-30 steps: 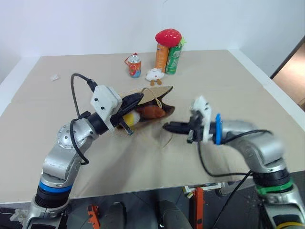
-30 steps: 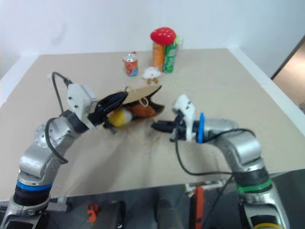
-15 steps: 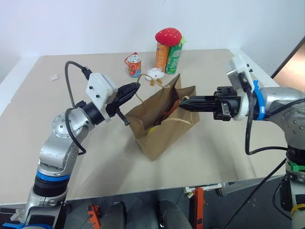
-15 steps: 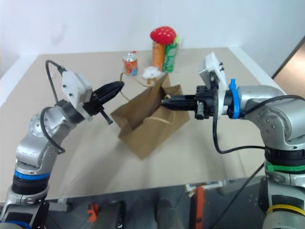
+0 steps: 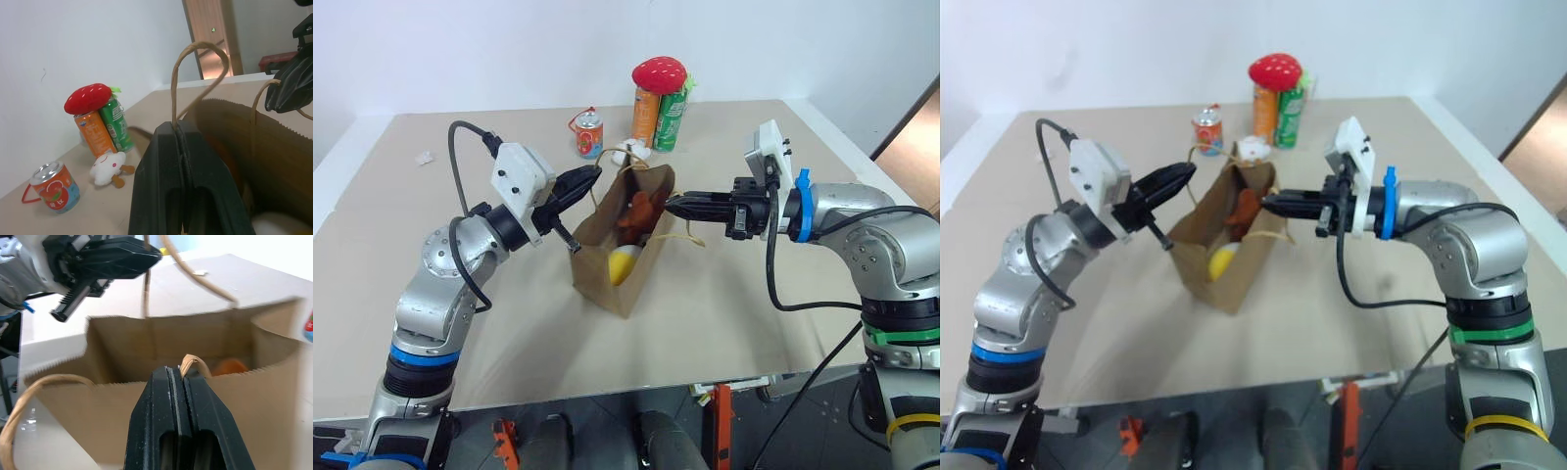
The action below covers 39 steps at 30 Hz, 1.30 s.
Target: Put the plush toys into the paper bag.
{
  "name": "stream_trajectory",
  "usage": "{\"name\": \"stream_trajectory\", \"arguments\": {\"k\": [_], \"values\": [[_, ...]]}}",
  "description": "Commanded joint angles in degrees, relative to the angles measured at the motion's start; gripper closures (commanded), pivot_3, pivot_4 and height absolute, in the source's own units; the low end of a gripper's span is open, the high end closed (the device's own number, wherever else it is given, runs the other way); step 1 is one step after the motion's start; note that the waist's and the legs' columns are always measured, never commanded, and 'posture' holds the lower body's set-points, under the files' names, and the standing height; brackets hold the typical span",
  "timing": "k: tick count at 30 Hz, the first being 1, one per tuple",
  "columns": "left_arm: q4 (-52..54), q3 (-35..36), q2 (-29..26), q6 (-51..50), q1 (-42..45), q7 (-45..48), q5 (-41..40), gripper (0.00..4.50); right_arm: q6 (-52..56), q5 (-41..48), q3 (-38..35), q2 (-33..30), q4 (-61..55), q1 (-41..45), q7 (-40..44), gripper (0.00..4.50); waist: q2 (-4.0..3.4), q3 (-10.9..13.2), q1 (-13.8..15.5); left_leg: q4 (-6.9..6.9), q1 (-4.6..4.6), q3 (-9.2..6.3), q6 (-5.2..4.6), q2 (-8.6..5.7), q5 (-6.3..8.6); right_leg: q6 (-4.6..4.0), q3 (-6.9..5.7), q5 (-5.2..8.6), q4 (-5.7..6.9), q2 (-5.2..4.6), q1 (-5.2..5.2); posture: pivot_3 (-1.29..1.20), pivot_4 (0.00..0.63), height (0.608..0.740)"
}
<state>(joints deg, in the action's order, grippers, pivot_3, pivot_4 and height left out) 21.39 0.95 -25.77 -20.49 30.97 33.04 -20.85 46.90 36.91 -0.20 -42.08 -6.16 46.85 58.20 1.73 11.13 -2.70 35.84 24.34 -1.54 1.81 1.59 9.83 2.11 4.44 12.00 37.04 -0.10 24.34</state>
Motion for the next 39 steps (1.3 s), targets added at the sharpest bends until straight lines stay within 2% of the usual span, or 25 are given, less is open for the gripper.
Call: {"name": "stream_trajectory", "arguments": {"k": [1,9,11,12,13,14,15,16,17,19,20,22,23,24,25,26,28,30,32,34,35,37,39], "values": [[0.3,1.1,0.1,1.0,0.8,-0.3,0.0,4.5,-1.6,-0.1,-1.9,-0.3,-0.4,0.6,0.0,4.4,0.0,0.0,0.0,0.0,0.0,0.0,0.0,0.0,0.0,0.0,0.0,0.0,0.0,0.01,0.0,0.0,0.15,0.74],[-0.3,-0.5,1.5,0.4,-0.3,-0.4,-0.2,4.5,-3.9,-3.1,0.5,2.1,1.2,-1.9,-1.4,4.4,0.0,0.0,0.0,0.0,0.0,-0.01,0.0,0.0,0.0,0.0,0.0,0.0,0.0,0.0,-0.01,0.0,0.15,0.74],[-0.2,-1.0,1.8,0.6,-0.4,-0.4,0.2,4.5,-4.8,-4.3,0.6,1.6,1.9,-2.5,-1.1,3.8,0.0,0.0,0.0,0.01,-0.01,0.0,0.0,0.0,0.0,0.01,0.0,-0.01,0.01,0.0,-0.01,0.0,0.15,0.74],[-0.2,-1.2,1.9,0.6,-0.5,-0.3,0.3,4.5,-4.1,-3.7,0.0,1.5,1.8,-2.7,-1.0,3.71,0.0,0.0,0.0,0.01,-0.01,0.0,0.0,0.0,0.0,0.02,0.0,-0.01,0.01,0.0,-0.01,0.0,0.15,0.74],[-0.2,-1.2,2.0,0.6,-0.6,-0.3,0.4,4.5,-3.5,-3.1,-0.5,1.3,1.6,-2.8,-0.9,3.4,0.0,0.0,0.0,0.01,0.0,0.0,0.0,0.0,0.0,0.02,0.0,-0.01,0.01,0.0,-0.01,0.0,0.15,0.74],[-0.2,-1.3,2.0,0.6,-0.8,-0.2,0.5,4.5,-3.4,-2.8,-1.1,1.0,1.4,-2.9,-0.8,2.84,0.0,0.0,0.0,0.01,0.0,0.0,0.0,0.0,0.0,0.02,0.0,-0.01,0.0,0.0,-0.01,0.0,0.15,0.74],[-0.2,-1.3,2.0,0.5,-0.9,-0.2,0.4,4.5,-3.0,-2.5,-1.6,0.6,1.2,-3.0,-0.7,2.59,0.0,0.0,0.0,0.01,0.0,0.0,0.0,-0.01,0.0,0.02,0.0,-0.01,0.0,0.0,-0.01,0.0,0.15,0.74],[-0.1,-1.2,2.0,0.4,-1.1,-0.2,0.4,4.5,-1.5,-1.7,-2.0,-0.4,0.8,-3.3,0.1,2.03,0.0,0.0,0.0,0.01,0.0,0.0,0.0,0.0,0.0,0.01,0.0,-0.01,0.0,0.0,-0.01,0.0,0.15,0.74],[0.0,-1.2,2.0,0.4,-1.2,-0.2,0.4,4.5,-0.7,-1.1,-2.2,-1.4,0.3,-3.7,1.1,1.81,0.0,0.0,0.0,0.01,0.0,0.0,0.0,0.0,0.0,0.01,0.0,-0.01,0.0,0.0,-0.01,0.0,0.15,0.74],[0.0,-0.9,1.9,0.0,-1.5,0.0,0.1,4.5,0.0,-0.8,-2.9,-2.9,0.2,-4.2,1.7,0.65,0.0,0.0,0.0,0.0,0.0,0.0,0.0,0.0,0.0,0.02,0.0,-0.01,0.0,0.0,-0.01,0.0,0.15,0.74],[0.1,-0.7,1.8,-0.4,-1.6,0.3,-0.5,4.5,0.5,-0.4,-3.6,-3.7,0.4,-4.3,2.0,0.52,0.0,0.0,0.0,0.01,0.0,0.0,0.0,0.0,0.0,0.02,0.0,-0.01,0.01,0.0,-0.01,0.0,0.15,0.74],[0.1,0.1,1.7,-1.4,-1.8,0.9,-2.2,3.96,1.1,0.0,-5.4,-4.7,1.6,-4.1,1.5,0.0,0.0,0.0,0.0,0.01,0.0,0.0,0.0,-0.02,0.0,0.02,0.0,-0.01,0.0,-0.02,-0.02,0.0,0.15,0.74],[0.2,0.4,1.5,-2.0,-1.8,1.5,-3.1,3.55,1.8,0.7,-6.4,-4.9,2.1,-3.8,1.2,0.0,0.0,0.0,0.1,0.02,0.0,0.0,0.0,-0.02,0.0,0.01,0.0,-0.01,0.0,-0.02,-0.02,0.0,0.15,0.74],[0.1,0.5,1.2,-2.1,-1.9,2.1,-3.5,3.46,2.5,1.6,-7.5,-4.8,2.5,-3.5,0.8,0.0,0.0,0.0,0.0,0.02,0.0,0.0,0.0,-0.02,0.0,0.02,0.0,-0.01,0.0,-0.01,-0.02,0.0,0.15,0.74],[0.1,0.8,1.1,-2.3,-1.8,2.6,-4.2,2.8,3.7,3.0,-9.0,-4.3,2.8,-2.9,0.1,0.0,0.0,0.0,0.0,0.02,-0.01,0.0,0.0,-0.01,0.0,0.02,0.0,-0.01,0.01,0.0,-0.02,0.0,0.15,0.74],[0.0,1.1,1.1,-2.4,-1.8,2.8,-4.7,2.65,4.5,4.0,-9.9,-3.9,3.0,-2.5,-0.5,0.0,0.0,0.0,0.0,0.02,-0.01,0.0,0.0,-0.01,0.0,0.02,0.0,-0.01,0.01,0.0,-0.02,0.0,0.15,0.74],[0.0,1.9,1.1,-3.3,-1.4,3.5,-6.7,1.67,5.9,5.8,-11.6,-2.5,3.0,-2.0,-2.2,0.0,-0.01,0.0,0.0,0.02,-0.01,0.0,0.0,-0.01,0.0,0.01,0.0,-0.02,0.01,0.0,-0.01,0.0,0.15,0.74],[0.1,2.5,0.8,-4.4,-1.1,4.4,-8.6,1.12,5.6,6.1,-12.7,-1.2,3.1,-1.9,-4.2,0.0,-0.01,0.0,0.0,0.02,-0.01,0.0,0.0,0.01,0.0,0.02,0.0,-0.02,0.01,0.01,-0.02,0.0,0.15,0.74],[0.5,4.0,0.4,-6.3,-0.8,5.2,-11.8,0.12,4.4,5.5,-13.5,-0.4,3.8,-1.7,-5.6,0.0,0.0,0.0,0.0,0.02,-0.01,-0.01,0.0,0.01,0.0,0.02,0.0,-0.02,0.01,0.02,-0.02,0.0,0.15,0.74],[1.1,5.8,-1.6,-9.1,-0.9,7.1,-15.7,0.12,3.0,4.8,-14.6,-0.3,5.6,-1.6,-6.8,0.0,-0.01,0.0,0.0,0.02,-0.01,-0.01,0.0,0.01,0.0,0.02,0.0,-0.02,0.01,0.02,-0.02,0.0,0.15,0.74],[1.5,6.2,-2.5,-9.8,-1.2,7.9,-16.6,0.0,2.1,4.0,-14.6,-0.7,6.2,-1.9,-6.8,0.41,0.0,0.0,0.0,0.02,-0.01,0.0,0.0,0.01,0.0,0.02,0.0,-0.02,0.01,0.02,-0.02,0.0,0.15,0.74],[3.0,7.8,-4.8,-12.1,-3.1,9.5,-19.6,0.0,0.1,1.4,-12.7,-3.3,6.2,-5.1,-4.4,0.72,0.0,0.0,0.0,0.02,0.0,0.0,0.0,0.0,0.0,0.02,0.0,-0.02,0.01,0.01,-0.02,0.0,0.15,0.74],[4.1,9.3,-6.7,-13.4,-5.2,9.9,-20.8,0.0,-1.3,-0.5,-11.2,-5.1,6.0,-8.0,-2.8,1.58,-0.01,0.0,0.0,0.02,0.0,0.0,0.0,0.01,0.0,0.02,0.0,-0.02,0.0,0.02,-0.01,0.0,0.15,0.74]]}}
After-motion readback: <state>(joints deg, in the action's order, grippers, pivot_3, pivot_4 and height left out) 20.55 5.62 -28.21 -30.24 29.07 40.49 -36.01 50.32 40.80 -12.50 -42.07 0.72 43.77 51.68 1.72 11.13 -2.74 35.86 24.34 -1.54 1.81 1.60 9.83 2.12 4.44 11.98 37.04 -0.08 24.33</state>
